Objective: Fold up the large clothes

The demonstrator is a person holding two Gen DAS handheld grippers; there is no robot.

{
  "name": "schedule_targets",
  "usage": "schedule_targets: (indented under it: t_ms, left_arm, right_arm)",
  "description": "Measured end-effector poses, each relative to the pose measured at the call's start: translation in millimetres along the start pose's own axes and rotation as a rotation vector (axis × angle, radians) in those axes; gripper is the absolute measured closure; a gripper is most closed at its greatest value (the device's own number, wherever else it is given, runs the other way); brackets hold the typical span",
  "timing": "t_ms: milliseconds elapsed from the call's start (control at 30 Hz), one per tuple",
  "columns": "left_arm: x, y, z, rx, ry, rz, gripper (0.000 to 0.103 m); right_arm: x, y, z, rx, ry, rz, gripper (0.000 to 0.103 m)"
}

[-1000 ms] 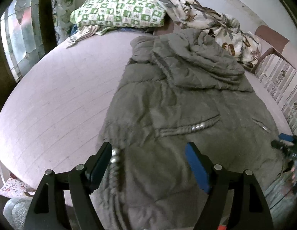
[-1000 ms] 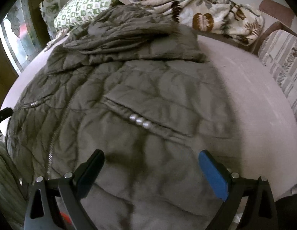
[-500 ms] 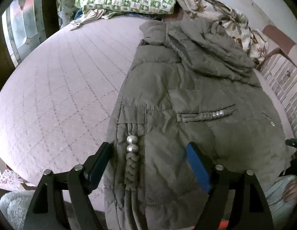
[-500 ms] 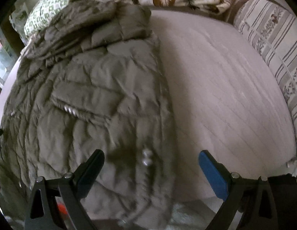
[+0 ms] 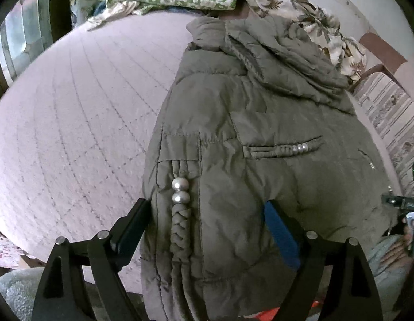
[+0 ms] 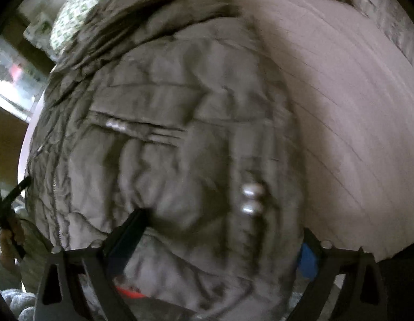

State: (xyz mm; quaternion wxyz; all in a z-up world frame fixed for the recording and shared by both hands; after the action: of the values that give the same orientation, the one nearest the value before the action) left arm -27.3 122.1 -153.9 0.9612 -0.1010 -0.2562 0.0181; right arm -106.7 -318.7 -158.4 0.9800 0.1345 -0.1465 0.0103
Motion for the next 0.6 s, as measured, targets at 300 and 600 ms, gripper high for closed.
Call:
schedule_targets:
  t_ms: [300,600]
  left_arm:
    - [-1,15,3,-0.127,0.064,0.058,0.035]
    - [-16,4,-3,-0.024,0.158,-0.138,0.024]
  right_arm:
    - [25,6,5,0.022,0.036,0.041,0.039]
    - [21,-33,11,0.074,0.033,-0.008,0.024]
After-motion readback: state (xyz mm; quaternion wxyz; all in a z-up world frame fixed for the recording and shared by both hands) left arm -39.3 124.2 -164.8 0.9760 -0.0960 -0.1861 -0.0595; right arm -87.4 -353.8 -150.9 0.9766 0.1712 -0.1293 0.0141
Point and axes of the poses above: each gripper's, at about its wrist camera, not at the fingertips, and z roughly against the way its jaws point, y to its left, x to its top, the point moved 6 cm from there along -z, roughly the way its jaws point, and after that the axes turned 3 degrees about x, right-handed, at the moved point
